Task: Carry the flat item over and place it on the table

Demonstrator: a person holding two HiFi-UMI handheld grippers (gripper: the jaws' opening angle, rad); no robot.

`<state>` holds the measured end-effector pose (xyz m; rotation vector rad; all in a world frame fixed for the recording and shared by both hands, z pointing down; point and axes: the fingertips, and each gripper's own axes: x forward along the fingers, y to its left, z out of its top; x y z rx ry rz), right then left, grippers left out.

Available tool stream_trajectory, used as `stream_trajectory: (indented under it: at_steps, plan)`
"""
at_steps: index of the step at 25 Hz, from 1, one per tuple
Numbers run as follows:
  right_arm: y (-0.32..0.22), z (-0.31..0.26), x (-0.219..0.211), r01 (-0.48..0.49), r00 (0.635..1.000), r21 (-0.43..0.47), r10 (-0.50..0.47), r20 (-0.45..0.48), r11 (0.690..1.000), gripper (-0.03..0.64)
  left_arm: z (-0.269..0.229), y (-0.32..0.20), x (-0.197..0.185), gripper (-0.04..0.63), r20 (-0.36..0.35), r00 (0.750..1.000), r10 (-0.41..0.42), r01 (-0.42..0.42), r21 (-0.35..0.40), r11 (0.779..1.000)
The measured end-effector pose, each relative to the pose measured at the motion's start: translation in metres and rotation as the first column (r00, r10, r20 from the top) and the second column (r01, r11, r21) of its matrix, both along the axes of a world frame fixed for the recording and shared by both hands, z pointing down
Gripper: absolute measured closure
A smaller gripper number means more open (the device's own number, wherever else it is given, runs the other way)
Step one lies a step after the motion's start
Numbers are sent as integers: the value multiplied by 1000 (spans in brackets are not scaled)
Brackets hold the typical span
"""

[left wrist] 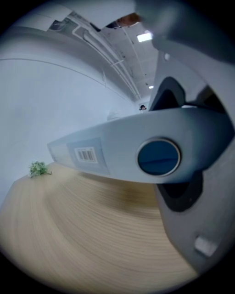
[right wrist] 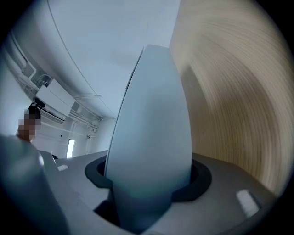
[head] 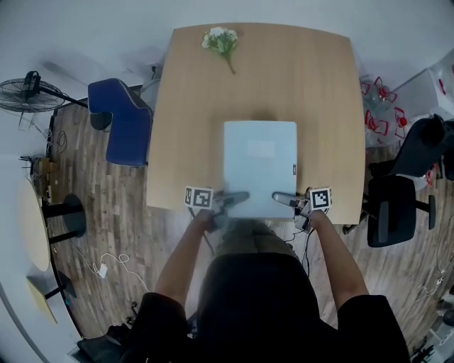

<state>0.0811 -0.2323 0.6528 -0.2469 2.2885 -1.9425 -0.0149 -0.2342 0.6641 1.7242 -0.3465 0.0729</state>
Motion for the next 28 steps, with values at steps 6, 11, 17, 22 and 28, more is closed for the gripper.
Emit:
stream_trajectory:
  at_steps: [6,11,17,22,28]
  plan:
    - [-30,21,-17,-11,1000,-37,11,-11,999,313,25,-31,-17,213,23,1000,-8,8,-20,1000]
    - [-53,47,-22,-31,999,-63,28,-41,998,310,49,-56,-25,209,29,999,-17,19,-52,998]
    - [-64,64,-25,-39,999,-127,35,-32,991,308,67,-67,-27,207,46,999,-16,21,-115,993]
    - [-69,74,-27,-36,998,-144,29,-55,989,302,79,-70,-30,198,79,996,-28,38,-138,990]
    - [-63,96,-18,-61,977,-204,17,-212,977,264,86,-73,-32,179,176,983,-47,69,-118,991]
